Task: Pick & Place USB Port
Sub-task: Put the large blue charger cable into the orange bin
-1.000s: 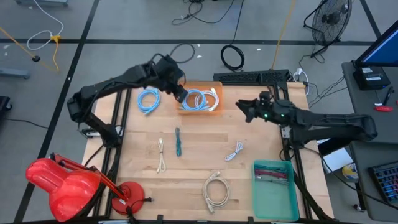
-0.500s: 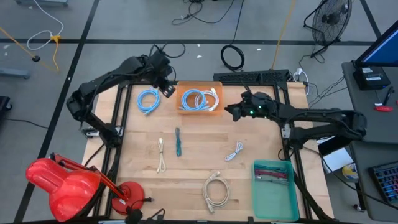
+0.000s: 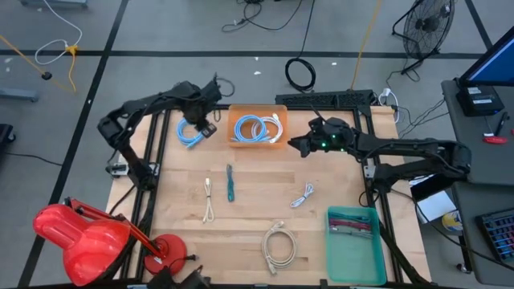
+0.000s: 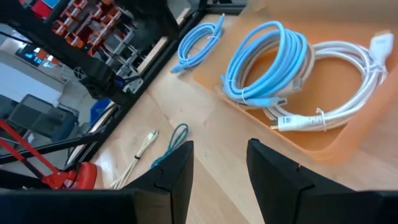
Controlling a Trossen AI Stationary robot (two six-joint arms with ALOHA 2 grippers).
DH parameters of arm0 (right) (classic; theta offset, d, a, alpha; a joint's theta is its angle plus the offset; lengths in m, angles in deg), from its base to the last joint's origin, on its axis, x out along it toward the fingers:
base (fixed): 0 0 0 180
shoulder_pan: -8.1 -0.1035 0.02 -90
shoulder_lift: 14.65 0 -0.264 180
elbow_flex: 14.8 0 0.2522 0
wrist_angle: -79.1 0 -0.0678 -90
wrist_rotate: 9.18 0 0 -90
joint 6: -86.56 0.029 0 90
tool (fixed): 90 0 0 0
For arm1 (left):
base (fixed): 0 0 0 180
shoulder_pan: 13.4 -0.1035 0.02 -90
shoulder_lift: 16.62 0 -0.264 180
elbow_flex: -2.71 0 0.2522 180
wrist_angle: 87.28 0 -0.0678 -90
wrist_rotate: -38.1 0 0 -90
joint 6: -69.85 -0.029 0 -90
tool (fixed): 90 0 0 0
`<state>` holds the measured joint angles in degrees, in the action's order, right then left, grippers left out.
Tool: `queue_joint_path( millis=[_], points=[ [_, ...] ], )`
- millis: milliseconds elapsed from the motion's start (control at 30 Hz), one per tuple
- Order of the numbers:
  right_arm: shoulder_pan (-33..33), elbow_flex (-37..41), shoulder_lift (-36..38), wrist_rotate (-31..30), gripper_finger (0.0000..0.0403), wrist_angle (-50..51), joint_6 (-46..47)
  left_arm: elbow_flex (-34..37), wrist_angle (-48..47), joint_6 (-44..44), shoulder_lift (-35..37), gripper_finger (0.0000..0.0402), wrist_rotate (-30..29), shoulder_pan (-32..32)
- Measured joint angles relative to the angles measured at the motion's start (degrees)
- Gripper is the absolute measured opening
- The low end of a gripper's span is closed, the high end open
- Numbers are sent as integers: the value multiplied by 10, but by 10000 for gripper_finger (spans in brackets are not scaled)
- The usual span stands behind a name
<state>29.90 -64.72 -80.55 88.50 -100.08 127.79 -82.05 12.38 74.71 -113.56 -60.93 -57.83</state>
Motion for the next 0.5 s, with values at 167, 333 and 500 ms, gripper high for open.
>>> queue_joint_path(
  millis=[167, 333, 500],
  points=[
    [0, 0, 3, -1, 141, -4, -1, 81, 52, -1, -2, 192, 8, -22],
    [0, 0, 3, -1, 141, -5, -4, 109, 78, -7, -2, 215, 31, -26],
    [0, 0, 3, -3, 141, -5, -4, 109, 113, -20, -2, 220, 45, -11]
  ],
)
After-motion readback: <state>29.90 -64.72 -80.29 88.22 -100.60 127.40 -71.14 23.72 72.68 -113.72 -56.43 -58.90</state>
